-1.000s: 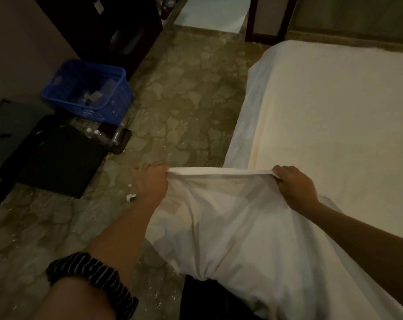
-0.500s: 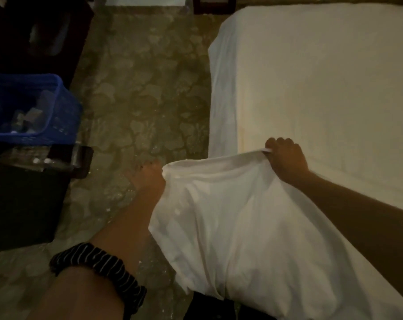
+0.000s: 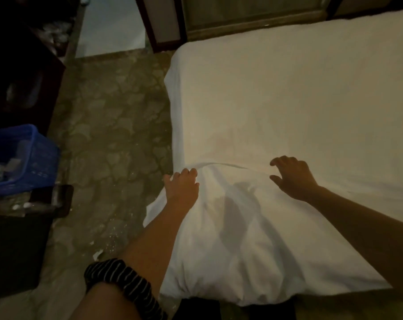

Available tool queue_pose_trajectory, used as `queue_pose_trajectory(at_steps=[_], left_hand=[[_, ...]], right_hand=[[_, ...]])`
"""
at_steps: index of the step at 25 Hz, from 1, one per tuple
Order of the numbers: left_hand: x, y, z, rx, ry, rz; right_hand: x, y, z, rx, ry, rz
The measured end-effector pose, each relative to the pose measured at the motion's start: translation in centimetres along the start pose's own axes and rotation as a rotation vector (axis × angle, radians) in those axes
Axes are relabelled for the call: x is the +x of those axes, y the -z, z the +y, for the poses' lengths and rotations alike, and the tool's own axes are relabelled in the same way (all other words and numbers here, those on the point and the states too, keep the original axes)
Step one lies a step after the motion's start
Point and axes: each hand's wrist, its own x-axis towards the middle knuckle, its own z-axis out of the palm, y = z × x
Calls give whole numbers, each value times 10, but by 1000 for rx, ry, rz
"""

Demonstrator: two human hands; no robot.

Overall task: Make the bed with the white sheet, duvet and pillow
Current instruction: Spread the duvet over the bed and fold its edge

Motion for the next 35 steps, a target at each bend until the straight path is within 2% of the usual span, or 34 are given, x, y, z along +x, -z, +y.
queue_pose_trajectory(at_steps=[8,17,22,26,31,35], left_hand=[[-60,46,191,-6,-81,43],[-91,76,316,84,-323,14],[-123,74,386,41,-393,15],[-128,70,469,2,-369,39],[-141,46,593,-40,-345,-44],[-142,32,628,-59,-271,-68]], right_hand=[[-131,34,179,36,-31,-32],[-258,71,268,83,-229,89],[-321,65,342,83,-344,61],[-330,60,421,107,-285,70],[-326,58,524,61,-174,71],[-296,57,565,36,-57,-37]])
